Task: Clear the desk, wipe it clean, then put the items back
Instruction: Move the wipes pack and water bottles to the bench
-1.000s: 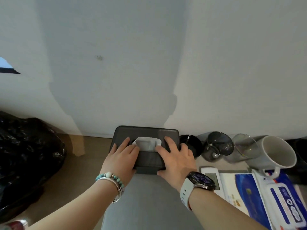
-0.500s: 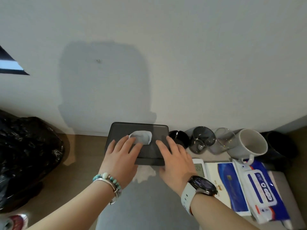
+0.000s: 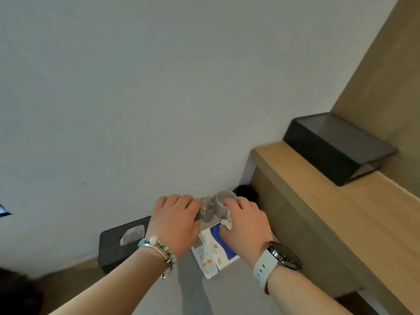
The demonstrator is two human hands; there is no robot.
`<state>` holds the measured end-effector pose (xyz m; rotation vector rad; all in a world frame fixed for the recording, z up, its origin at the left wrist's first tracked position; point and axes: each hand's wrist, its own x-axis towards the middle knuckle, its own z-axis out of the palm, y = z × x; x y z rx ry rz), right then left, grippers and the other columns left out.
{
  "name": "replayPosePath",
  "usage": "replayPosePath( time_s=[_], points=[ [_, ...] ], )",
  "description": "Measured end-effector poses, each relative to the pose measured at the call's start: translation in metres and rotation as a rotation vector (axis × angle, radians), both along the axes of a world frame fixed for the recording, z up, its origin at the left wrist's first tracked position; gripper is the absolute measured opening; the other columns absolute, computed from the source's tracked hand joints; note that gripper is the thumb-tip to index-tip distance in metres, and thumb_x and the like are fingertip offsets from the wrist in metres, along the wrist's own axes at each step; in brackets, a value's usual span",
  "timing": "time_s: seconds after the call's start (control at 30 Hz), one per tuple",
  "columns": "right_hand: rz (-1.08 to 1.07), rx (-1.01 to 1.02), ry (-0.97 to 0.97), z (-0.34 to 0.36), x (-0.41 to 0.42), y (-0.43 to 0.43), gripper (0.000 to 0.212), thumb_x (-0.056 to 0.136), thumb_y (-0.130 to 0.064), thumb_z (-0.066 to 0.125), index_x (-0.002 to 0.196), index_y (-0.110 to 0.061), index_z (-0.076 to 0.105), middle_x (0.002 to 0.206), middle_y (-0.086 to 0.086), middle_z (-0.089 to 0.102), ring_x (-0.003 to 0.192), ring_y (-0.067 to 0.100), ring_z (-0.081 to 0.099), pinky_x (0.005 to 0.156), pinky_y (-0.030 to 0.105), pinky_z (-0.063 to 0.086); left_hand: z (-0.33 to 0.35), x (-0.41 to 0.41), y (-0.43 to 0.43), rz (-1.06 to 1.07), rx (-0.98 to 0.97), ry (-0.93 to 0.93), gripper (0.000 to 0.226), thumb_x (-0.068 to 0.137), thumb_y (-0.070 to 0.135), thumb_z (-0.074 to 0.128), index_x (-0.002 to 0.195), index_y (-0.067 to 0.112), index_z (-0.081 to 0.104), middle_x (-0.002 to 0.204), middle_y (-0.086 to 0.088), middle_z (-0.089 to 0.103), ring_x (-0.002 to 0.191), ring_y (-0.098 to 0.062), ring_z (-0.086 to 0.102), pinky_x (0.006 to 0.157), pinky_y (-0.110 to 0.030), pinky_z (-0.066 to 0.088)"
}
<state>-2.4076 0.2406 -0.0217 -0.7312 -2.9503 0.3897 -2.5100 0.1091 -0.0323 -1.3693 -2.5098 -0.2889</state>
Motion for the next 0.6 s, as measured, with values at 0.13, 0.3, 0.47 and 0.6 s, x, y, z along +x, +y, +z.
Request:
replayPosePath(
  time_s=[0.13,0.3,0.47,0.6],
  points=[
    [-0.217,0.022,0.054,0.037,0.099,0.023,0.048,0.09,-0.038,0.051,0.135,-0.032,0.035,0.139,-0.007,0.037,0.126,0.016,0.037,0.1,0.03,0.034,0.045,0.072,0.052,-0.225,-0.005,0.014,0.03,0.056,0.037,0.059,0.084,0.028,0.069,0.076,0.01,0.066,0.066,-0.016,0.063,0.06,-0.033,0.052],
    [-0.501,0.072,0.059,0.068,0.25,0.039,0.05,0.089,-0.037,0.051,0.136,-0.033,0.034,0.144,-0.006,0.034,0.13,0.018,0.034,0.103,0.032,0.033,0.091,0.203,0.106,-0.474,-0.108,-0.043,0.041,0.089,0.037,0.048,0.128,0.027,0.049,0.123,0.007,0.054,0.115,-0.019,0.049,0.099,-0.037,0.035],
    [-0.728,0.084,0.034,0.08,0.412,0.029,0.048,0.089,-0.037,0.05,0.134,-0.034,0.034,0.142,-0.009,0.033,0.13,0.017,0.034,0.102,0.031,0.032,0.099,0.35,0.136,-0.708,-0.077,-0.051,0.042,0.093,0.034,0.04,0.135,0.029,0.039,0.132,0.008,0.046,0.124,-0.017,0.039,0.104,-0.034,0.024],
    [-0.847,0.071,-0.017,0.081,0.546,0.015,0.048,0.089,-0.036,0.048,0.135,-0.034,0.034,0.142,-0.009,0.033,0.13,0.017,0.035,0.101,0.029,0.031,0.097,0.479,0.147,-0.85,-0.101,-0.043,0.041,0.093,0.035,0.04,0.134,0.029,0.039,0.13,0.009,0.047,0.122,-0.016,0.04,0.104,-0.033,0.025]
  ],
)
